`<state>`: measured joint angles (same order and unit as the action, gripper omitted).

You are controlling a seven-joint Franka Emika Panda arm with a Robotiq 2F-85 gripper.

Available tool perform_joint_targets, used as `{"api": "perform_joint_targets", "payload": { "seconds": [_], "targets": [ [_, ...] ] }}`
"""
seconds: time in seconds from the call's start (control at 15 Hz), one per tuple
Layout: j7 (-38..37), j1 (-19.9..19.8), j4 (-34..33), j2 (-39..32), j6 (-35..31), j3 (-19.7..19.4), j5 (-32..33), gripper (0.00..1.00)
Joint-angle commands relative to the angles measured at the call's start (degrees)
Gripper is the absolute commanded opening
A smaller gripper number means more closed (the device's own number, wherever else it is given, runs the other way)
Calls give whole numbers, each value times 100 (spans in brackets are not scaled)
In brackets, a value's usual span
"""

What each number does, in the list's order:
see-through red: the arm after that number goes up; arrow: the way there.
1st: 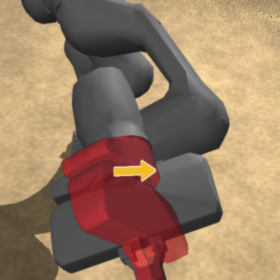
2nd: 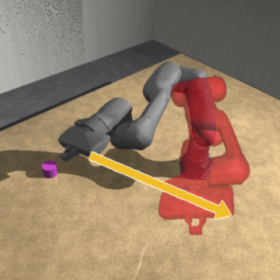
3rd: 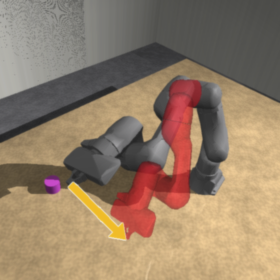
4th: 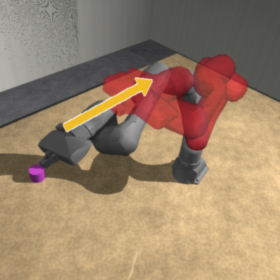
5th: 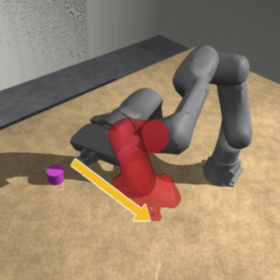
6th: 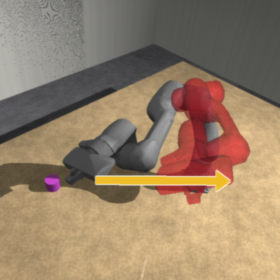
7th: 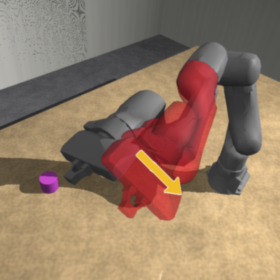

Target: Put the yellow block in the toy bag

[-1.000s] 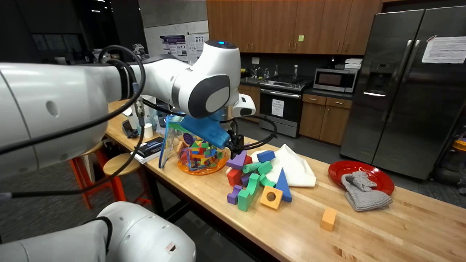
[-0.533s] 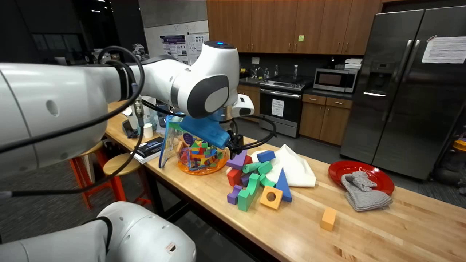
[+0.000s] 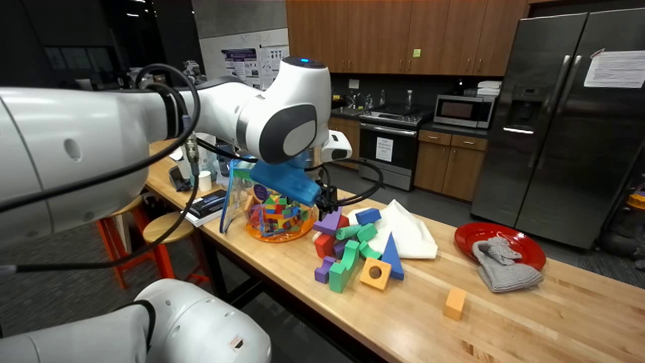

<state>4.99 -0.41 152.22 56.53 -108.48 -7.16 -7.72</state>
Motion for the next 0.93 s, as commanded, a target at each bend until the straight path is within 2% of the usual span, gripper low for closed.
{"api": "perform_joint_targets", "payload": {
  "seconds": [0.0,0.53,0.87],
  "targets": [
    [31,-40,-18,-11,21,27,-28,100],
    [35,-39,-17,-11,27,27,-28,100],
    [119,50,-246,-384,-457,117,13,100]
  ]
}}
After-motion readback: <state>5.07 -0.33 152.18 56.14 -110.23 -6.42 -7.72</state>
